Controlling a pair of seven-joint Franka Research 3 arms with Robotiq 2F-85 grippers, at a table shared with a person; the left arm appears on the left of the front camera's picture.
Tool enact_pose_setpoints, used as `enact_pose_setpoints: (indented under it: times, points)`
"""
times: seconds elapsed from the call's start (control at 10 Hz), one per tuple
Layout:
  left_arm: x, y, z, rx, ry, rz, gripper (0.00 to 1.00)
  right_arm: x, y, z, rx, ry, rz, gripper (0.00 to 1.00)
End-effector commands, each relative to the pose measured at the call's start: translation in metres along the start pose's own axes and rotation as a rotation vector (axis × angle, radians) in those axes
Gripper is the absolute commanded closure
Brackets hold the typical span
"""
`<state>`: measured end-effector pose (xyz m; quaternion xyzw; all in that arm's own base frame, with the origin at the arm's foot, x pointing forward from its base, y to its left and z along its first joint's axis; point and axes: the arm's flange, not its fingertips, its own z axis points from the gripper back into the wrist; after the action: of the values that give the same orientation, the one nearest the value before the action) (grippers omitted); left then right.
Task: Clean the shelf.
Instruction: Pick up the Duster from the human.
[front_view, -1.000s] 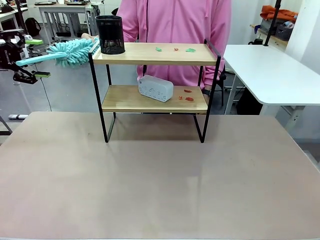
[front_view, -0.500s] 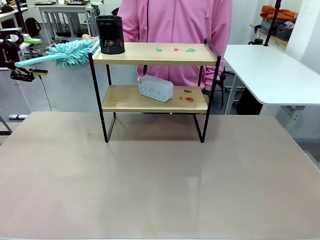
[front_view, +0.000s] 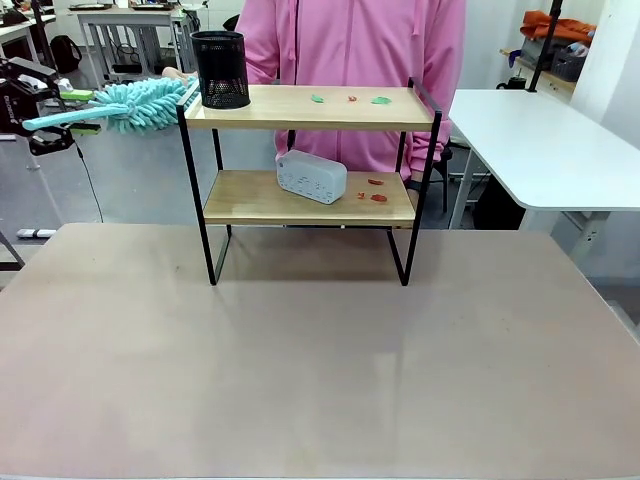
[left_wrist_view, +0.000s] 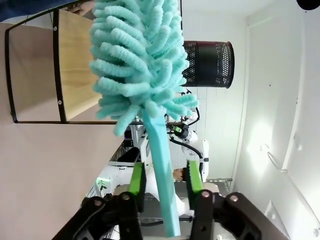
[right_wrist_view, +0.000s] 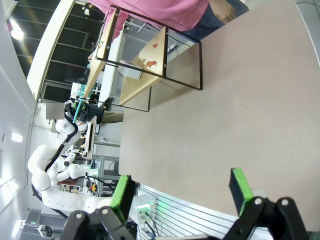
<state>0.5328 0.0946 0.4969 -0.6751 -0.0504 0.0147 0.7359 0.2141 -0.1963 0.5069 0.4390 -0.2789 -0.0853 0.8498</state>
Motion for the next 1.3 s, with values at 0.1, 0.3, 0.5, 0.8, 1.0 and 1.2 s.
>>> enact_pose_setpoints:
  times: [0.1, 0.3, 0.5, 0.8, 1.0, 1.2]
  points:
    - [-0.007, -0.001, -0.006, -0.012, -0.03, -0.029, 1.0, 0.002, 0.002, 0.0, 0.019, -0.013, 0.023, 0.0]
    - [-0.008, -0.001, -0.006, -0.01, -0.033, -0.034, 1.0, 0.002, 0.002, 0.0, 0.019, -0.013, 0.023, 0.0]
    - [-0.008, 0.001, -0.006, -0.008, -0.032, -0.032, 1.0, 0.002, 0.002, 0.0, 0.019, -0.013, 0.023, 0.0]
    - [-0.033, -0.011, 0.013, 0.017, -0.012, -0.08, 1.0, 0.002, 0.002, 0.0, 0.019, -0.013, 0.023, 0.0]
    - [-0.101, -0.023, 0.053, 0.145, 0.023, -0.17, 1.0, 0.002, 0.002, 0.0, 0.019, -0.013, 0.023, 0.0]
    - [-0.168, -0.011, 0.081, 0.283, 0.066, -0.178, 1.0, 0.002, 0.002, 0.0, 0.019, -0.013, 0.023, 0.0]
